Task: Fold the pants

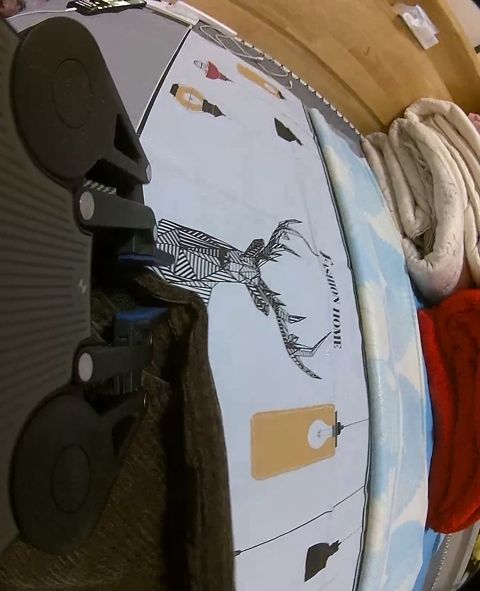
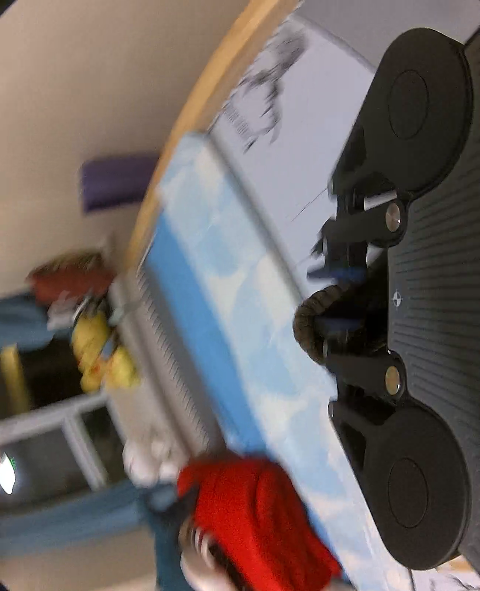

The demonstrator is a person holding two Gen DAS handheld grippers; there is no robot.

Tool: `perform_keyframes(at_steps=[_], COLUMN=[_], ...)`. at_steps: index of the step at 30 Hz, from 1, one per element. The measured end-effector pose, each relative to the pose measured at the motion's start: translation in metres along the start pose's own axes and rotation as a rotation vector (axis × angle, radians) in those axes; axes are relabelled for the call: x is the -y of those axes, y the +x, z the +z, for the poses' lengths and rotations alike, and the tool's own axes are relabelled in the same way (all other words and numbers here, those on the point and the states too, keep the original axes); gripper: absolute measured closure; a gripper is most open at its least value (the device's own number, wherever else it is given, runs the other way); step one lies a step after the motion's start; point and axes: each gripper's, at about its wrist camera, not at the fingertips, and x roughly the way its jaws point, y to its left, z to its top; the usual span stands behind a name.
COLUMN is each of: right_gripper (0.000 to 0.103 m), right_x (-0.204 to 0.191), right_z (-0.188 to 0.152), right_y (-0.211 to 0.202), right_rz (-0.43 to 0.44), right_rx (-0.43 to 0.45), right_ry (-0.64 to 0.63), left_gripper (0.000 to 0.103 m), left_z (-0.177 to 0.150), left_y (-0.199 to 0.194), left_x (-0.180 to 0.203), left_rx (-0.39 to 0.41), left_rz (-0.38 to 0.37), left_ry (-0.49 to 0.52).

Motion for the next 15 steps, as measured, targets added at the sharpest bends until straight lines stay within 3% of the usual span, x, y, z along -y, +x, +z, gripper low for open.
perform_keyframes(at_steps=[3, 5, 8, 10, 12, 15], right_gripper=[0.064, 0.062, 0.062, 0.061, 0.061, 0.061], right_x=[0.004, 0.007, 0.016, 0.023, 0.023, 0.02], right_z=[-0.043, -0.078, -0.122, -0.141, -0.148, -0.155], right_y=[-0.004, 0.007, 0.04, 0.056, 0.067, 0.087], right_rz=[0.006, -0.004, -0.029, 0.013, 0.028, 0.044], right_rx=[0.063, 0.038, -0.15, -0.224, -0.253, -0.287], right_ry=[0.107, 0.128, 0.166, 0.273, 0.321, 0.357], left_gripper=[0.056, 0.046, 0.043, 0.043, 0.043, 0.045], left_z=[0.005, 0.01, 0.018, 0.027, 0.036, 0.05], left_y=[0.003, 0.007, 0.004, -0.01, -0.032, -0.07], left_x=[-0.005, -0.017, -0.038, -0.041, -0.034, -0.006], left_rx=[-0.019, -0.078, -0.159, -0.171, -0.137, -0.046], left_rz=[0.001, -0.004, -0.001, 0.055, 0.105, -0.03], left_ry=[-0.055, -0.147, -0.323, -0.377, -0.378, -0.321])
